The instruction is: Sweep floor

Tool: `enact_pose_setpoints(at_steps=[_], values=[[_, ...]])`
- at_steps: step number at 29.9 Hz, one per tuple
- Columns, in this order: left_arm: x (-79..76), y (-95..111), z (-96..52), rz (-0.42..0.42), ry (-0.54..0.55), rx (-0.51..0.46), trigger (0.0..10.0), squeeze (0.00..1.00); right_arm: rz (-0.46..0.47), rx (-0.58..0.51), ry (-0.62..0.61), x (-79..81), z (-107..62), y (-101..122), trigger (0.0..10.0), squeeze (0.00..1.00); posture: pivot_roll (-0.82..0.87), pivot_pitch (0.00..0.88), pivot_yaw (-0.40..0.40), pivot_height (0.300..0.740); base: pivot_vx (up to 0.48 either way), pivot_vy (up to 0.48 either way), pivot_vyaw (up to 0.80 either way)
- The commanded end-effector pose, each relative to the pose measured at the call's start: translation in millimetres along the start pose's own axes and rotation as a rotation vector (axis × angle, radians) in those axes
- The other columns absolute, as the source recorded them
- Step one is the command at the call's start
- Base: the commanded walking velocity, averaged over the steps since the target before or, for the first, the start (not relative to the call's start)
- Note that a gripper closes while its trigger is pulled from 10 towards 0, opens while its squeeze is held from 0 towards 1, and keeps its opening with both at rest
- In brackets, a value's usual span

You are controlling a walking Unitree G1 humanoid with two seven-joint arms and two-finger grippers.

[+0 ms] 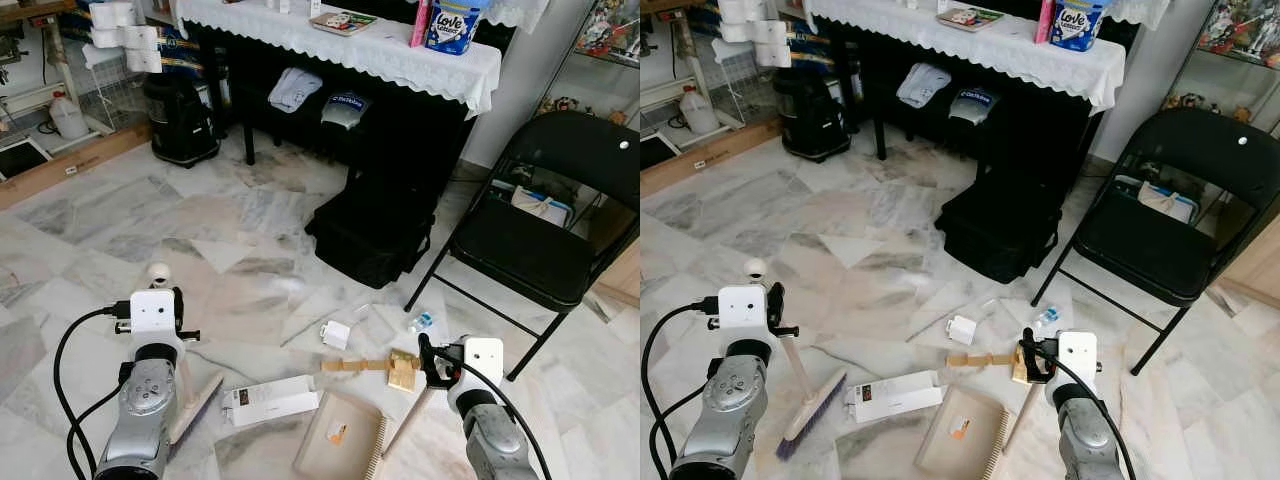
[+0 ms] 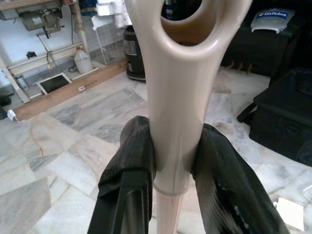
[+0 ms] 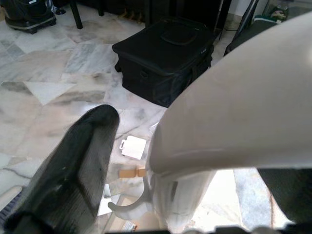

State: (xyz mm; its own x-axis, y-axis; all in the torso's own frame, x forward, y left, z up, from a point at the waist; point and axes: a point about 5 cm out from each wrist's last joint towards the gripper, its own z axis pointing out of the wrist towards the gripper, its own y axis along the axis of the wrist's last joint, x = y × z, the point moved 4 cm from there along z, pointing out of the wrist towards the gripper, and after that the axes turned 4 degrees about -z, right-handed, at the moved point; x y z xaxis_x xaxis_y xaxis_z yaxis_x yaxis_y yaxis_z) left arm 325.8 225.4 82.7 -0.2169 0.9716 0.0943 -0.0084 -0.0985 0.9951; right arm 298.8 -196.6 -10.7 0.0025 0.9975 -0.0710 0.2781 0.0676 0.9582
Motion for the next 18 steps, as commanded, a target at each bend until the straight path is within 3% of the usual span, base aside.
enact_pose_setpoints(at_steps=[1, 18], values=[[-3.5, 7.2, 2.1, 0.007, -0.013, -0.03, 10.0, 0.0, 0.0, -0.004, -0.014, -5.7, 1.1, 1.3, 0.0, 0.0, -0.04, 0.028, -0.058, 0.74, 0.0, 0.0, 0.0], [-3.1, 8.1, 3.0, 0.011, -0.015, -0.032, 10.0, 0.0, 0.0, 0.009, -0.012, -4.5, -0.3, -3.8, 0.0, 0.0, -0.04, 0.029, -0.052, 0.74, 0.0, 0.0, 0.0]])
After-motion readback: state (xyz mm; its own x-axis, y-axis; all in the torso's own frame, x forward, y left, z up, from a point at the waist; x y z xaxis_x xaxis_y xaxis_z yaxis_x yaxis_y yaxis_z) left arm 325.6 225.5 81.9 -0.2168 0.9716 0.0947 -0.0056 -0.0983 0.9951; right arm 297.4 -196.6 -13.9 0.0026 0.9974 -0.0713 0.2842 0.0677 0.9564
